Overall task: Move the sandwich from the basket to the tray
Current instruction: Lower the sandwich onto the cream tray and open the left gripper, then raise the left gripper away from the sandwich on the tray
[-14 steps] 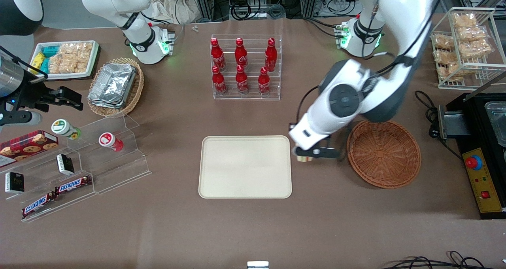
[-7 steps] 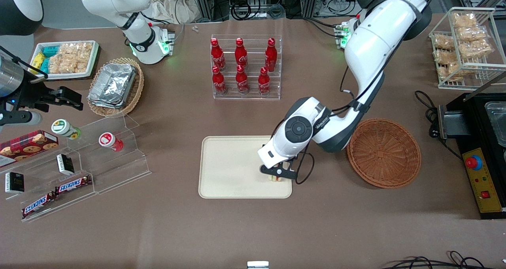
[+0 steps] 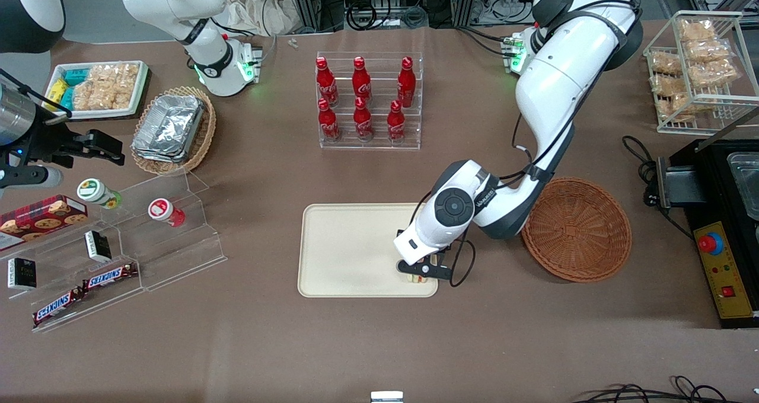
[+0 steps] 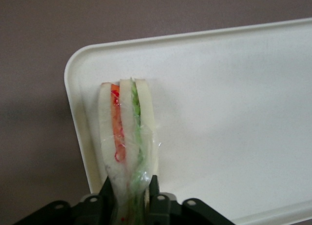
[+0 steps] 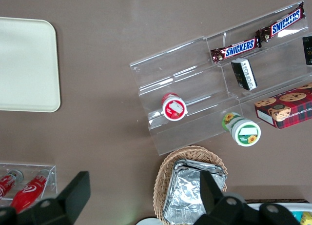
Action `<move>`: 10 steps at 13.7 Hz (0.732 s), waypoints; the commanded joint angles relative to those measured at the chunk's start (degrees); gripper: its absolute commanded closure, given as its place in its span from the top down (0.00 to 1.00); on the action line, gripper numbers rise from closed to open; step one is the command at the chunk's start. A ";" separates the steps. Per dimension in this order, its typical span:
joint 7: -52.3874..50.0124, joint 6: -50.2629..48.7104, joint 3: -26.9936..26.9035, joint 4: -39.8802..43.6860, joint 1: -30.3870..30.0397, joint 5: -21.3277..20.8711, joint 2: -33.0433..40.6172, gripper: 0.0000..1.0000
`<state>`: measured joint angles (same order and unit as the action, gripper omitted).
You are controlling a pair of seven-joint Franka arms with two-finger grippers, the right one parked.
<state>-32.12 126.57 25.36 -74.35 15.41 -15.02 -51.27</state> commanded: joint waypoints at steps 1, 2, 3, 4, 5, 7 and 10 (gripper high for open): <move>-1.98 -6.56 -0.13 1.40 0.33 2.25 2.21 0.99; -2.06 -11.04 -0.22 1.49 0.33 4.36 4.05 0.99; -2.07 -15.69 -0.39 1.49 0.24 5.51 6.60 0.99; -2.07 -20.18 -0.48 1.58 0.15 6.05 9.06 0.99; -1.72 -24.49 -0.57 1.76 0.06 6.14 11.87 0.99; -1.36 -32.66 -4.85 1.93 0.24 6.40 18.54 0.99; -1.54 -39.90 -9.86 1.85 0.15 6.58 25.85 0.99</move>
<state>-33.25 89.26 19.34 -70.46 15.25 -9.46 -30.24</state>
